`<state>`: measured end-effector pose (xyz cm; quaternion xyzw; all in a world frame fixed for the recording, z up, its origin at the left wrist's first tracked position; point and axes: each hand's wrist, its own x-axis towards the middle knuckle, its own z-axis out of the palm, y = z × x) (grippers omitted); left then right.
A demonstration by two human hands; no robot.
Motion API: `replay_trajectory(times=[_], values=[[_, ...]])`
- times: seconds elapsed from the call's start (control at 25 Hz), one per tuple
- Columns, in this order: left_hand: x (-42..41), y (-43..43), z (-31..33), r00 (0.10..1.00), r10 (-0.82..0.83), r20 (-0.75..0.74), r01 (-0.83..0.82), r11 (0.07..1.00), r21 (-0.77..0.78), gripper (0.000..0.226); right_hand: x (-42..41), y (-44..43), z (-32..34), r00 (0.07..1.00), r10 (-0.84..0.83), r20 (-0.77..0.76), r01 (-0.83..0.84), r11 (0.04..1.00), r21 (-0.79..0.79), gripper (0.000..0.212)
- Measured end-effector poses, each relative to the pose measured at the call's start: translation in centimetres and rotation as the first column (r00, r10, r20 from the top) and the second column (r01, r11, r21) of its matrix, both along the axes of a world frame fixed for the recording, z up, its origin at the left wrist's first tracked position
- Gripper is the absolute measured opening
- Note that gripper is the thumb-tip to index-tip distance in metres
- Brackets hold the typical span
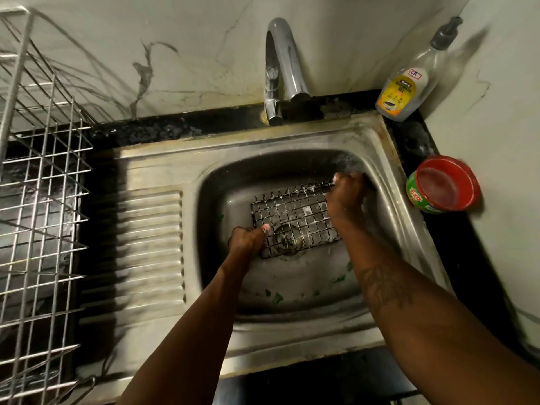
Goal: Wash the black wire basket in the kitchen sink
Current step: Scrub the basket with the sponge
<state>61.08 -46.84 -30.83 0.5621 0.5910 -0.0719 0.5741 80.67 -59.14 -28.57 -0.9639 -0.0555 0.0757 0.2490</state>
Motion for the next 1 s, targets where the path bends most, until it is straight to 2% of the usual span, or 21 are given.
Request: replay_trajectory(times=[0.08, 0.16, 0.24, 0.32, 0.36, 0.48, 0.6, 0.76, 0.84, 0.92, 1.0], values=[[-0.1, 0.0, -0.3, 1.000, 0.013, 0.006, -0.014, 1.000, 0.006, 0.041, -2.6, 1.8, 0.1, 0.994, 0.071, -0.078, -0.056, 0.981, 0.184, 0.012], [-0.1, -0.1, -0.4, 1.000, 0.007, 0.000, -0.007, 1.000, 0.029, 0.038, -6.5, 4.4, 0.0, 0.939, 0.336, -0.077, -0.305, 0.914, 0.266, 0.019], [-0.1, -0.1, -0.4, 1.000, 0.004, -0.012, -0.004, 0.999, 0.040, 0.036, -9.5, 6.4, 0.3, 0.835, 0.549, -0.037, -0.534, 0.825, 0.183, 0.022], [0.0, -0.1, -0.2, 1.000, 0.000, -0.014, 0.001, 0.999, 0.052, 0.038, -9.2, 6.9, 0.3, 0.788, 0.612, 0.074, -0.616, 0.785, 0.067, 0.020], [-0.1, -0.1, -0.2, 1.000, -0.013, -0.018, 0.014, 0.998, 0.055, 0.039, -7.8, 6.3, 0.0, 0.800, 0.587, 0.124, -0.594, 0.804, 0.024, 0.018], [-0.2, -0.3, -0.3, 1.000, -0.003, -0.005, 0.003, 1.000, 0.021, 0.038, -1.7, 2.2, -0.2, 0.925, 0.377, 0.042, -0.379, 0.925, 0.027, 0.008], [-0.1, -0.4, -0.1, 1.000, 0.004, -0.010, -0.004, 1.000, 0.017, 0.036, 1.6, -1.5, -0.1, 0.915, 0.400, 0.044, -0.389, 0.907, -0.160, 0.023], [0.0, -0.7, 0.5, 0.999, -0.004, -0.051, 0.006, 0.998, 0.055, 0.042, -1.1, -3.7, 0.8, 0.926, 0.369, 0.079, -0.348, 0.916, -0.198, 0.023], [0.0, -0.7, 0.6, 0.997, -0.008, -0.073, 0.013, 0.998, 0.064, 0.044, -3.4, -5.1, 1.4, 0.930, 0.337, 0.145, -0.280, 0.907, -0.314, 0.028], [0.1, -0.8, 0.8, 0.997, -0.009, -0.079, 0.015, 0.998, 0.069, 0.045, -5.0, -6.3, 1.9, 0.945, 0.297, 0.141, -0.223, 0.894, -0.389, 0.032], [0.1, -0.8, 0.7, 0.996, -0.024, -0.091, 0.030, 0.997, 0.074, 0.046, -6.2, -6.8, 1.0, 0.969, 0.228, 0.092, -0.181, 0.915, -0.360, 0.029]])
